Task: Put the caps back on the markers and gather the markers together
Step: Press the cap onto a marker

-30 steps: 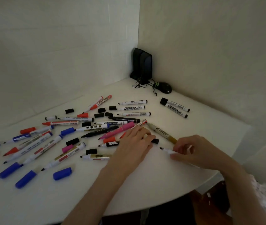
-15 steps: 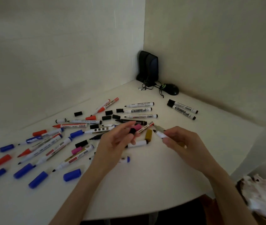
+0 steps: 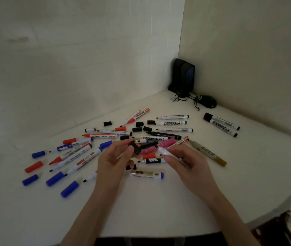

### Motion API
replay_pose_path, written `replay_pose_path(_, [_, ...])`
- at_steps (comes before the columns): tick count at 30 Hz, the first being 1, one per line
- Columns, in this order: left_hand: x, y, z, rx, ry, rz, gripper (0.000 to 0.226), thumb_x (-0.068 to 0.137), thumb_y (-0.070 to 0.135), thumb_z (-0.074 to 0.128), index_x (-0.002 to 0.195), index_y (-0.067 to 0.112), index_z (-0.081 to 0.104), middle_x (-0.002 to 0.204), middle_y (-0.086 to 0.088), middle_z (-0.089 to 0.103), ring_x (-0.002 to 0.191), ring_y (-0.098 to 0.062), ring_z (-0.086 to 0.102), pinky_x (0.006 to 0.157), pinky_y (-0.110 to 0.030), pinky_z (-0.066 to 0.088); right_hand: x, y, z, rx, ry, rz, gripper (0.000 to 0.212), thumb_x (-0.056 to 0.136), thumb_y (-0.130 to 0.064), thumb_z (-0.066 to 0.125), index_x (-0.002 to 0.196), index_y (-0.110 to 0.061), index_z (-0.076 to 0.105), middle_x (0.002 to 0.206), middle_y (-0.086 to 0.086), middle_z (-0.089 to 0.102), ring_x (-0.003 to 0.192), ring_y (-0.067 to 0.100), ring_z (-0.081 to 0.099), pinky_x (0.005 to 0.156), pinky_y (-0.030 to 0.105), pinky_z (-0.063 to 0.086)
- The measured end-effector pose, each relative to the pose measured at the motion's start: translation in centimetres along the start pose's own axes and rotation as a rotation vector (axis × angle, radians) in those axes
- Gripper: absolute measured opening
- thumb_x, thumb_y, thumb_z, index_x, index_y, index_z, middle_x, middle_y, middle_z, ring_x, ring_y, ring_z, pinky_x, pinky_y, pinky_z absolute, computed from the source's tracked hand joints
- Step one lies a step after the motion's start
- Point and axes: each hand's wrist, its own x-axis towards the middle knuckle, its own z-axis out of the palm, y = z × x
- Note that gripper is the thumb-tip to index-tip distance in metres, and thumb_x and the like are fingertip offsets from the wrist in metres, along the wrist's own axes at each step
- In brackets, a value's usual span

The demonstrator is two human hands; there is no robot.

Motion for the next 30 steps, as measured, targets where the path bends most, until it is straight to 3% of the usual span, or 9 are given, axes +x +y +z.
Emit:
replay_pose_path(3, [0.1, -0.1, 0.0, -0.061, 0.035, 0.004, 0.024, 0.083, 0.018, 0.065, 0.105, 0.01, 0.069, 0.095, -0.008, 0.077, 0.078, -0.018, 0.073, 0.057, -0.024, 0.055, 0.3, -0.3, 0.5, 0.012, 0.015, 0.007, 0.019, 0.093, -0.028, 0.068, 0.111, -0.025, 0.072, 0.099, -0.012, 0.072, 0.089, 0.015, 0.068, 0.072, 0.027, 0.053])
replay_pose_path(6, [0.0, 0.1, 0.0, -0.075, 0.041, 0.013, 0.028, 0.084, 0.019, 0.064, 0.111, 0.014, 0.067, 0.092, -0.011, 0.077, 0.073, -0.018, 0.073, 0.057, -0.024, 0.056, 0.5, -0.7, 1.0, 0.022, 0.017, -0.018, 0.019, 0.092, -0.028, 0.067, 0.11, -0.026, 0.072, 0.102, -0.015, 0.072, 0.091, 0.014, 0.07, 0.074, 0.032, 0.057])
replay_pose_path(10, [0.0, 0.0, -0.1, -0.047, 0.042, -0.011, 0.032, 0.085, 0.025, 0.061, 0.115, 0.017, 0.067, 0.098, -0.004, 0.076, 0.084, -0.017, 0.073, 0.067, -0.024, 0.058, 0.6, -1.2, 1.4, 0.036, 0.025, -0.056, 0.018, 0.092, -0.026, 0.068, 0.108, -0.032, 0.07, 0.1, -0.02, 0.071, 0.088, 0.01, 0.07, 0.071, 0.023, 0.055])
replay_pose_path(14, [0.1, -0.2, -0.2, -0.108, -0.058, -0.031, 0.024, 0.095, 0.013, 0.056, 0.116, 0.001, 0.06, 0.111, -0.008, 0.074, 0.099, -0.024, 0.072, 0.073, -0.036, 0.062, 0.6, -0.8, 1.3, 0.017, 0.035, -0.06, 0.018, 0.092, -0.026, 0.067, 0.109, -0.034, 0.068, 0.097, -0.017, 0.07, 0.075, 0.011, 0.068, 0.064, 0.022, 0.053])
replay_pose_path(17, [-0.1, -0.1, -0.1, 0.002, -0.091, 0.036, 0.019, 0.096, 0.007, 0.055, 0.113, 0.002, 0.061, 0.096, -0.002, 0.075, 0.079, -0.019, 0.071, 0.064, -0.033, 0.06, 0.6, -0.3, 1.0, -0.034, 0.03, -0.076, 0.02, 0.092, -0.029, 0.067, 0.112, -0.028, 0.07, 0.099, -0.014, 0.07, 0.08, 0.013, 0.067, 0.064, 0.025, 0.052])
replay_pose_path(20, [-0.3, -0.3, 0.0, 0.154, -0.085, 0.103, 0.024, 0.091, 0.01, 0.06, 0.113, 0.015, 0.068, 0.079, 0.007, 0.069, 0.059, -0.01, 0.057, 0.059, -0.021, 0.054, 0.7, 0.0, 0.7, -0.093, 0.021, -0.132, 0.024, 0.09, -0.023, 0.07, 0.114, -0.02, 0.07, 0.108, -0.014, 0.07, 0.096, 0.009, 0.066, 0.076, 0.013, 0.047])
replay_pose_path(24, [-0.4, -0.3, 0.2, 0.176, -0.064, 0.088, 0.032, 0.079, 0.019, 0.067, 0.111, 0.023, 0.07, 0.085, 0.01, 0.074, 0.062, -0.009, 0.062, 0.06, -0.021, 0.056, 0.8, 0.0, 0.4, -0.154, -0.005, -0.177, 0.029, 0.09, -0.015, 0.071, 0.119, -0.019, 0.069, 0.115, -0.009, 0.067, 0.108, 0.008, 0.062, 0.087, 0.014, 0.046])
replay_pose_path(27, [-0.4, -0.4, 0.1, 0.146, -0.069, 0.106, 0.031, 0.073, 0.024, 0.07, 0.103, 0.016, 0.071, 0.088, 0.002, 0.075, 0.062, -0.017, 0.066, 0.058, -0.023, 0.055, 0.9, -0.2, 0.3, -0.215, 0.005, -0.206, 0.027, 0.091, -0.02, 0.069, 0.119, -0.019, 0.07, 0.114, -0.007, 0.067, 0.107, 0.007, 0.062, 0.086, 0.017, 0.049])
replay_pose_path(30, [-0.4, -0.5, 0.1, 0.188, -0.081, 0.138, 0.026, 0.074, 0.021, 0.072, 0.099, 0.016, 0.071, 0.088, 0.003, 0.074, 0.059, -0.016, 0.066, 0.057, -0.019, 0.052, 1.0, -0.3, 0.2, -0.31, 0.012, -0.262, 0.028, 0.091, -0.028, 0.067, 0.117, -0.019, 0.072, 0.112, -0.006, 0.068, 0.104, 0.005, 0.062, 0.084, 0.022, 0.051])
